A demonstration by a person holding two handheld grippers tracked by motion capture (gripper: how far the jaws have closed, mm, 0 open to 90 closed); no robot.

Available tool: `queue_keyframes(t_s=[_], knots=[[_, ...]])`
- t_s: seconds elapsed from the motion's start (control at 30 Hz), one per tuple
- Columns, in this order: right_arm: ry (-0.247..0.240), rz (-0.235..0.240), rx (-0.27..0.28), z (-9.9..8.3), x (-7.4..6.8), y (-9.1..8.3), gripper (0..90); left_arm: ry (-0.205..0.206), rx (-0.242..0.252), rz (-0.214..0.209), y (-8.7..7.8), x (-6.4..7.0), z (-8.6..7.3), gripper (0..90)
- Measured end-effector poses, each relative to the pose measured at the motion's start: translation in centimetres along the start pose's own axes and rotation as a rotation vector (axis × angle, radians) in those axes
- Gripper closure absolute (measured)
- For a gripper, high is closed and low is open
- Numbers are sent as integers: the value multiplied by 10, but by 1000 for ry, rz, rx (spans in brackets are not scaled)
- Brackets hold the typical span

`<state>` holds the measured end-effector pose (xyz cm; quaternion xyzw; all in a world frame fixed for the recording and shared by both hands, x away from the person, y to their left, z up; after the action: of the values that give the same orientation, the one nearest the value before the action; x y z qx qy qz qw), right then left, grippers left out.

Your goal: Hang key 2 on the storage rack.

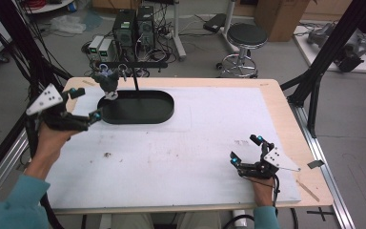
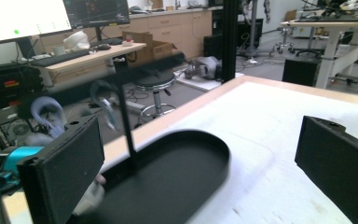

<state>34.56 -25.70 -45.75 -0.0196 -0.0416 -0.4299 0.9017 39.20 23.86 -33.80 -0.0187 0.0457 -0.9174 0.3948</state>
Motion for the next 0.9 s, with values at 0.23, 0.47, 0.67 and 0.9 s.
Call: queue_keyframes(t_s=[0.23, 0.47, 0.67, 0.9], knots=[[-1, 0, -6, 0, -1, 0, 6, -41, 46, 17, -18, 22, -53, 17], [-6, 1, -10, 0, -1, 0, 6, -59, 91, 32, -24, 32, -87, 17], [-9, 1, -10, 0, -1, 0, 6, -75, 101, 45, -22, 37, -114, 17], [-6, 4, -5, 0, -1, 0, 6, -61, 134, 62, -24, 37, -120, 17]])
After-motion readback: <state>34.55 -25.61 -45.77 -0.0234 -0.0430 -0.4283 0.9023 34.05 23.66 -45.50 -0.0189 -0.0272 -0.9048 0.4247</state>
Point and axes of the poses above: each handheld gripper's, and its own axes: y roughly forward along the jaws, z roughly out of its top, x roughly to its right, the point moved 7 cm from there along y, roughly forward along the jaws, and after that the axes turned 4 degrees about -y, right-handed, at the moved point
